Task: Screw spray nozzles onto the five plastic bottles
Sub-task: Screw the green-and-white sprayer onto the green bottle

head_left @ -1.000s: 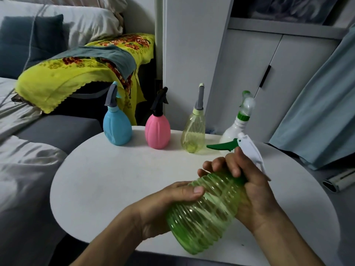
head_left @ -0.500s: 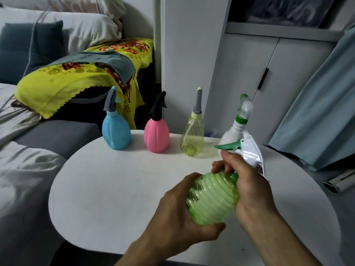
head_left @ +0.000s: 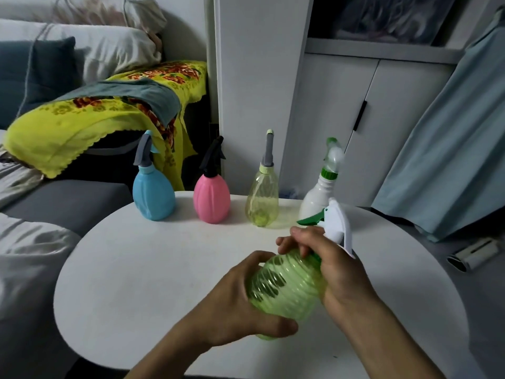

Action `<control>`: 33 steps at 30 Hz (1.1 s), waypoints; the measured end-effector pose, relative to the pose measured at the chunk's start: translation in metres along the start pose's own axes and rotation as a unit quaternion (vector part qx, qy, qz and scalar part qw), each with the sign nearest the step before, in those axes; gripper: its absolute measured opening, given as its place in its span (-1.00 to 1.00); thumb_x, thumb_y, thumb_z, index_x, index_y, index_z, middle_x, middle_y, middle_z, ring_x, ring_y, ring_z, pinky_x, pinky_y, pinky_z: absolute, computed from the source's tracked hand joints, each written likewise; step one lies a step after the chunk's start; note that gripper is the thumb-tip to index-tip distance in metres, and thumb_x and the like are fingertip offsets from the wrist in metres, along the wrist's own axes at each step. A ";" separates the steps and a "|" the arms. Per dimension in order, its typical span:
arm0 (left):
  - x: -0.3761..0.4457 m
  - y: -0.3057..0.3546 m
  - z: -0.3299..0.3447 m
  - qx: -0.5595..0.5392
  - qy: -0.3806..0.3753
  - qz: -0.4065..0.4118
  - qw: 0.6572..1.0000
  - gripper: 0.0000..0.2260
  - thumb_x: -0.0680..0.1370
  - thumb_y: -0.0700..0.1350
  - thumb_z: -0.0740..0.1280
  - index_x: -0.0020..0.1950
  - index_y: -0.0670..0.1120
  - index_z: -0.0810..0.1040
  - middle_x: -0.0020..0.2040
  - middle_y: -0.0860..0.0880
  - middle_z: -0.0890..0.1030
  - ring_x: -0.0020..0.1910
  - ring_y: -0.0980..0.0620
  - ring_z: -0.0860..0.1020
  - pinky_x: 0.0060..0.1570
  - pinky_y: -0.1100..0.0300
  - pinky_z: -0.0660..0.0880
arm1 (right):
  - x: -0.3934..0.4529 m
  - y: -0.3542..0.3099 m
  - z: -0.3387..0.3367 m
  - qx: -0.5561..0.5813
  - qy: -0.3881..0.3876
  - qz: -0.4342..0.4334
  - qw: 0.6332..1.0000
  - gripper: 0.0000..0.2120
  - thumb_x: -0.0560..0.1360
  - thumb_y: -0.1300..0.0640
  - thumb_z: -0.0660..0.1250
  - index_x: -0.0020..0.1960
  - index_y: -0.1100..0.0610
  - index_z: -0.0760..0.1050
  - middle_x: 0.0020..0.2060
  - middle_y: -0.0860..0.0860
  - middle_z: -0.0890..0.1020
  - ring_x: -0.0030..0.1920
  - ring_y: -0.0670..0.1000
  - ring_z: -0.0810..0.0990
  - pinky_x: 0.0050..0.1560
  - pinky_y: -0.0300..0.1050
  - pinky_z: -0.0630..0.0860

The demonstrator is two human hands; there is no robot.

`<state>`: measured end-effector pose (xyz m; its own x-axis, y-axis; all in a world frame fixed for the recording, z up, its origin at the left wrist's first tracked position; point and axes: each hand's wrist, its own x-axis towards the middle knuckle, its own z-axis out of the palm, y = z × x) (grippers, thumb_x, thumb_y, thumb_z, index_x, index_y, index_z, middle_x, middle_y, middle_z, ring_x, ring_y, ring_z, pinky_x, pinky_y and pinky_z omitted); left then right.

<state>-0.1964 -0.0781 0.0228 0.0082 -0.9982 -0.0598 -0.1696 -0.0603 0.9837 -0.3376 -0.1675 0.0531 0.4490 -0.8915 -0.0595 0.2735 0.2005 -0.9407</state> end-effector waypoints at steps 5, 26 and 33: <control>0.000 -0.007 0.019 0.038 0.096 0.034 0.994 -0.31 0.16 -0.08 0.66 0.18 0.13 0.41 -0.05 -0.02 0.65 -0.13 -0.08 0.65 -0.19 -0.11 0.62 | 0.003 0.004 0.005 -0.046 0.072 -0.035 0.996 -0.74 0.29 0.14 0.46 -0.51 0.10 0.46 -0.36 0.23 0.69 -0.24 0.11 0.73 -0.23 -0.03 0.62; 0.029 -0.009 0.012 0.034 0.211 0.007 0.977 -0.53 0.42 -0.12 0.53 0.22 0.20 0.46 0.21 0.17 0.52 0.18 0.22 0.48 0.11 0.14 0.43 | 0.091 -0.046 -0.134 -0.363 0.334 -0.177 0.851 -0.32 0.15 -0.04 0.62 0.14 -0.07 0.33 0.01 -0.07 0.55 -0.02 0.08 0.55 -0.04 -0.11 0.41; 0.027 -0.016 0.012 0.069 0.204 -0.004 0.977 -0.57 0.33 -0.21 0.58 0.12 0.11 0.58 0.12 0.15 0.62 0.13 0.26 0.54 0.01 0.18 0.48 | 0.147 0.012 -0.203 -0.388 0.313 -0.130 0.857 -0.27 0.22 0.11 0.63 0.29 0.00 0.37 0.13 0.02 0.55 0.07 0.10 0.54 -0.02 -0.10 0.41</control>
<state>-0.2050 -0.1040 0.0031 0.3972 -0.9172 0.0318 -0.2981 -0.0962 0.9497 -0.4409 -0.3787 -0.0345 -0.1525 -0.9570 0.2467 -0.4621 -0.1516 -0.8738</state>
